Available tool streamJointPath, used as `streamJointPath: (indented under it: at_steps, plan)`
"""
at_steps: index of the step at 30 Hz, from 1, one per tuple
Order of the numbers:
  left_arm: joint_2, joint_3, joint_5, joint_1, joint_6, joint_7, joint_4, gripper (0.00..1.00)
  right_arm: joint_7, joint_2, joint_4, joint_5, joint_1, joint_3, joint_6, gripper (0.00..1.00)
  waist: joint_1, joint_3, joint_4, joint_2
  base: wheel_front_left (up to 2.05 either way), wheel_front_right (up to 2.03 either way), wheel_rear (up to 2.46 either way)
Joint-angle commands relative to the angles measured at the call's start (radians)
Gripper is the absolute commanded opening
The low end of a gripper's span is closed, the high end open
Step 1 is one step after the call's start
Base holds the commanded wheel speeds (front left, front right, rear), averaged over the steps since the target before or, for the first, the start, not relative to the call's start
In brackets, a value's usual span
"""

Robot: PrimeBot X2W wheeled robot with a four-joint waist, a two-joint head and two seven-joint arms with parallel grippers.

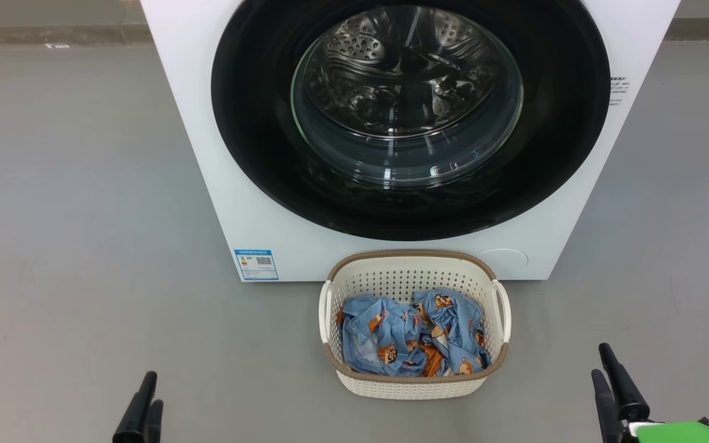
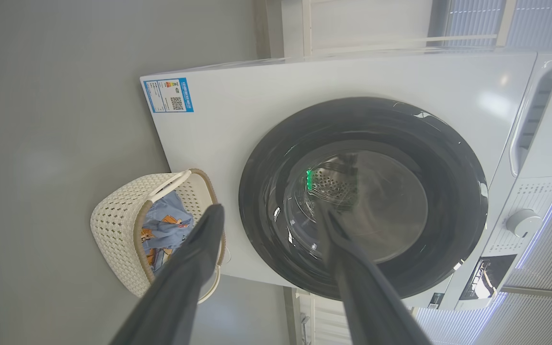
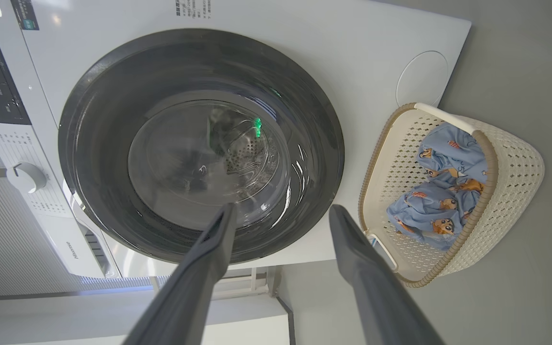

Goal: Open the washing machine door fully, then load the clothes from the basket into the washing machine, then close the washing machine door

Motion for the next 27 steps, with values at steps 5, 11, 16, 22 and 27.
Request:
streamJointPath:
  at_steps: [5,11,16,22,27]
  plan:
    - [0.028,0.002,0.058,-0.028,-0.001,-0.022,-0.04,1.0,-0.019,-0.011,-0.03,-0.071,-0.029,0.021,0.0,1.0,-0.0002,0.0,0.002,0.0,0.0,0.0,0.0]
    - [0.031,0.001,0.131,-0.027,-0.002,-0.04,-0.057,1.0,-0.036,-0.019,-0.026,-0.147,-0.033,0.037,0.0,1.0,-0.0002,-0.001,0.006,0.0,0.0,0.0,0.0]
    - [0.034,0.0,0.209,-0.025,-0.002,-0.055,-0.073,1.0,-0.051,-0.023,-0.026,-0.211,-0.037,0.046,0.0,1.0,-0.0002,0.0,0.008,0.0,0.0,0.0,0.0]
    - [0.034,-0.002,0.302,-0.022,-0.002,-0.072,-0.09,1.0,-0.069,-0.025,-0.024,-0.291,-0.042,0.057,0.0,1.0,-0.0002,0.0,0.01,0.0,0.0,0.0,0.0]
    - [0.039,-0.01,0.377,-0.018,-0.002,-0.087,-0.105,1.0,-0.083,-0.027,-0.023,-0.36,-0.045,0.061,0.001,1.0,-0.0002,-0.001,0.013,0.0,0.0,0.0,0.0]
